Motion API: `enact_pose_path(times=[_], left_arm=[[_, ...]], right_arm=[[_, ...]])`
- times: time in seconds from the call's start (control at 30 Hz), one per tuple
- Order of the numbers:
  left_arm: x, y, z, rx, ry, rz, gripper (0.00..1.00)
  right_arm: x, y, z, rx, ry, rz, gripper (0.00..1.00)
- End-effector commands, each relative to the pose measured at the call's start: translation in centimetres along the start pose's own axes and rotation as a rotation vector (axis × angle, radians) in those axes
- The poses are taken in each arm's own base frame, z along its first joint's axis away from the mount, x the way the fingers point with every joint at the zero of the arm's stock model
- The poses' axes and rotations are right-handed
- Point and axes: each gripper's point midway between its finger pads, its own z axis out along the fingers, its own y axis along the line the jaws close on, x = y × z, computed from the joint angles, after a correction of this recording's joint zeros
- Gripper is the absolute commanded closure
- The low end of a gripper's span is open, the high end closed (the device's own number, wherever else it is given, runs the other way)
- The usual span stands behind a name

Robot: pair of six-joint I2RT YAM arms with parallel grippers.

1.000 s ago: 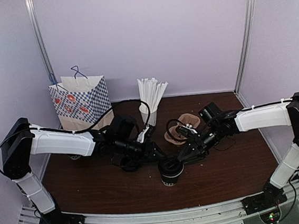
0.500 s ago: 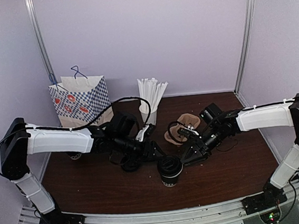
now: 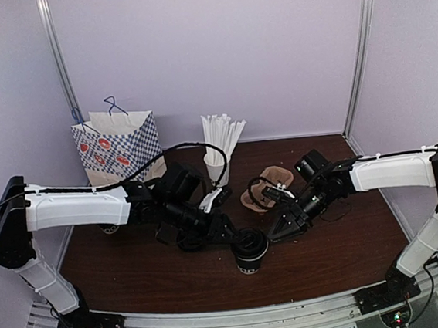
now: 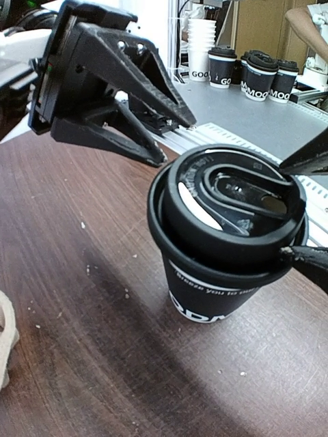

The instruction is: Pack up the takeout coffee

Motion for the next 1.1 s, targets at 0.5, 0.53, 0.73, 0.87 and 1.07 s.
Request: enact_pose_path(times=[0.5,0.53,0.73,0.87,1.07], left_arm=[[-1.0,0.5,1.7,-0.006,0.007,-0.001,0.64],[-1.0,0.5,1.8,-0.004,0.007,-0.003,0.65],[-1.1,0.4,2.4,0.013,0.007,-0.007,0.65],[-0.7,0.5,2.9,0.016,0.02,-0.009,0.65],[0.1,1.1,3.6,0.013,0.041,-0.021,0.65]], right_arm=[[-0.8,-0.4,1.4,-0.022,0.001,-0.004,0.7],[-0.8,-0.4,1.4,-0.022,0.001,-0.003,0.71],[-0.6,-1.3,1.5,0.013,0.005,0.003,0.79],[-0.1,-2.5,1.6,0.055,0.025,0.02,0.8],[0.1,-3.4,1.8,0.089,0.041,0.044,0.81]])
